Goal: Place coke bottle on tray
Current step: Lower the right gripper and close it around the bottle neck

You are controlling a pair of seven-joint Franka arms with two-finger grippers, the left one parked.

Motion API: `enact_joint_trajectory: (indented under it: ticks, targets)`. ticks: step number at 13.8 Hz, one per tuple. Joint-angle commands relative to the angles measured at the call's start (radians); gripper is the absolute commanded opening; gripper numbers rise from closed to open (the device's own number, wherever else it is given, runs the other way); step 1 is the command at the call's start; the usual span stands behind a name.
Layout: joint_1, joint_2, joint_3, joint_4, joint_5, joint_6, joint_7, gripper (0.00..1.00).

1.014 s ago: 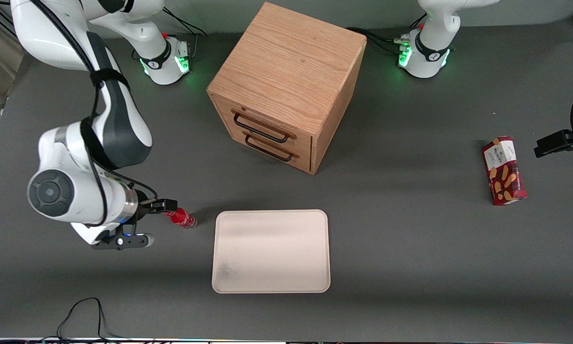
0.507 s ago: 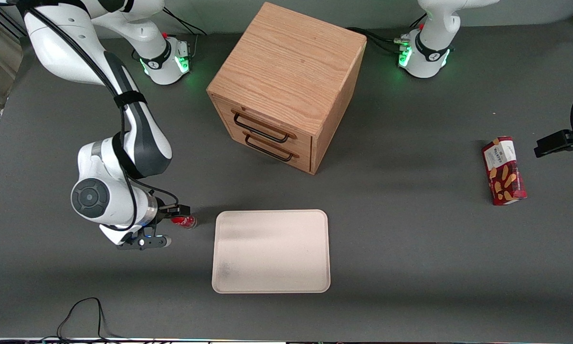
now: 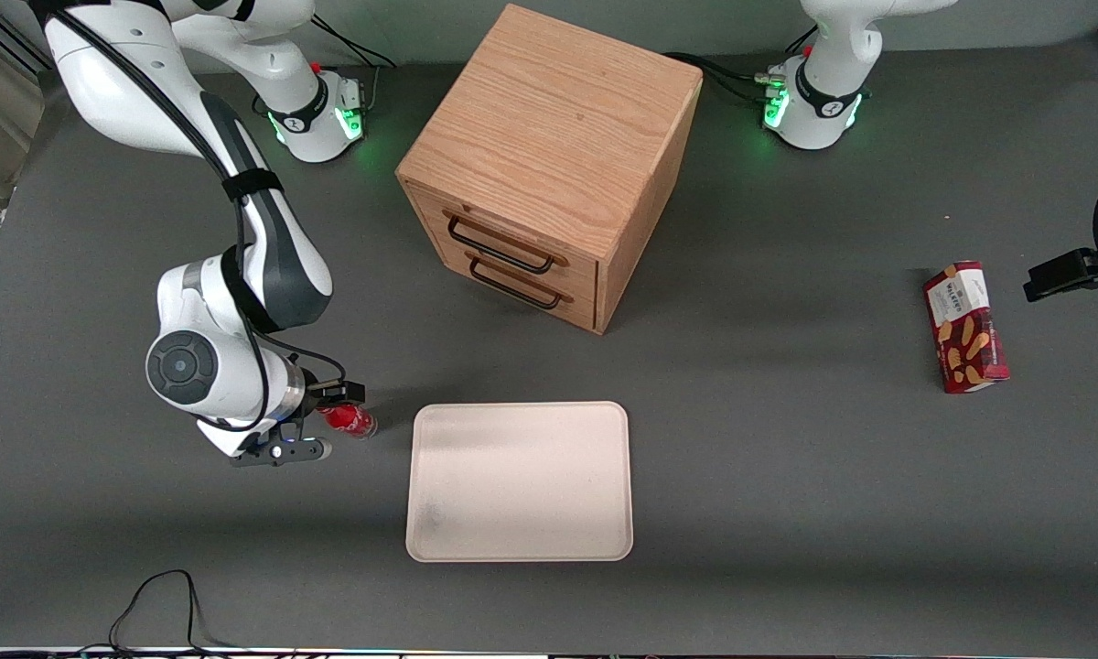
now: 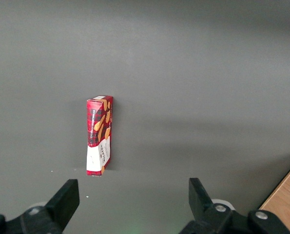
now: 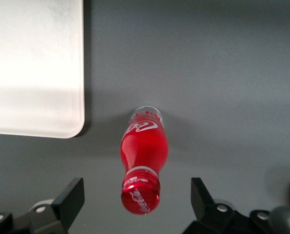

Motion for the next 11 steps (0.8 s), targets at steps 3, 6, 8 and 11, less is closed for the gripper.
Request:
enact_joint_trajectory:
  ticks: [3, 6, 8, 11]
  targets:
    - [0.005, -0.046, -0.006, -0.055, -0.01, 0.029, -0.018, 0.08]
    - [0.005, -0.046, -0.006, -0.052, -0.007, 0.032, -0.009, 0.0]
    - [0.005, -0.046, -0.006, -0.052, -0.006, 0.032, -0.004, 0.0]
    - [0.006, -0.063, -0.006, -0.034, -0.004, 0.014, 0.019, 0.0]
